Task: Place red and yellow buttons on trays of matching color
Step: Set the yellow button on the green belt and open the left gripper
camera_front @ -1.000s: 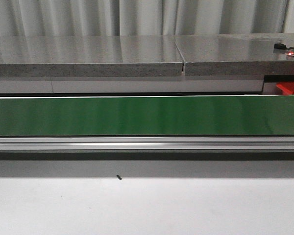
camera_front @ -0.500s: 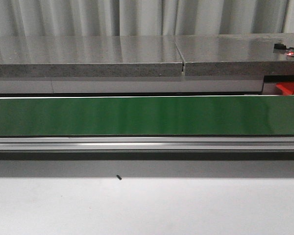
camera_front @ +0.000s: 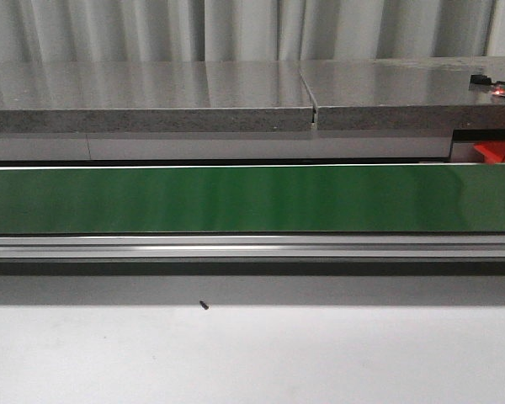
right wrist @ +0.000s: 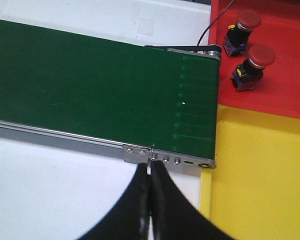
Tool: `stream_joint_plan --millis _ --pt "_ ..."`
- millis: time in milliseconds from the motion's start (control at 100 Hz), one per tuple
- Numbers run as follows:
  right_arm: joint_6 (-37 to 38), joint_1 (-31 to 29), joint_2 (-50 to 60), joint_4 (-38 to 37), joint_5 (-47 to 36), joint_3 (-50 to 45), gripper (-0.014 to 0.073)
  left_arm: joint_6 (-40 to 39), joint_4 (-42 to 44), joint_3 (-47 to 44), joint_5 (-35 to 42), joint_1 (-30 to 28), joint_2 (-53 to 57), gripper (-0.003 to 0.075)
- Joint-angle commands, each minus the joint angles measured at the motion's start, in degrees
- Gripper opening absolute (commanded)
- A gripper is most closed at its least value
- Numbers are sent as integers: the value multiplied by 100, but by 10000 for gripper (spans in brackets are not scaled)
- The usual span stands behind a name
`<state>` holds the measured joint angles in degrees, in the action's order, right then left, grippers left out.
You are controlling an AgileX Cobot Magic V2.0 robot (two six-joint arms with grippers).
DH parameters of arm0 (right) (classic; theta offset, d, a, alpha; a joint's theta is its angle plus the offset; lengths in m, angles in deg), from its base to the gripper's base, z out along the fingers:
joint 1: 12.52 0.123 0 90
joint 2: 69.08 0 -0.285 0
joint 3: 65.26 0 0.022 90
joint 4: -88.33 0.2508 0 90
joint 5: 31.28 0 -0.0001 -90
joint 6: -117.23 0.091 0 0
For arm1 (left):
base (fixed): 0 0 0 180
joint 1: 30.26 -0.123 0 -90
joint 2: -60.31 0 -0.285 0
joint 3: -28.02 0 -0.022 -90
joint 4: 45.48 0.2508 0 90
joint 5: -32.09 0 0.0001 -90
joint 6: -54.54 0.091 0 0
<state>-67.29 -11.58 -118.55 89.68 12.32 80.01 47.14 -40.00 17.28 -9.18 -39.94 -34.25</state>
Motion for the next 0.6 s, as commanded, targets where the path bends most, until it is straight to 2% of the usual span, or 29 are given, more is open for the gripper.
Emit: stream_joint_plan --millis 0,590 --pt "9 -39 37 -62 -359 154 -69 -12 -9 168 458 82 184 81" --pt "9 -39 37 -62 -359 154 -69 1 -220 545 69 82 -584 86"
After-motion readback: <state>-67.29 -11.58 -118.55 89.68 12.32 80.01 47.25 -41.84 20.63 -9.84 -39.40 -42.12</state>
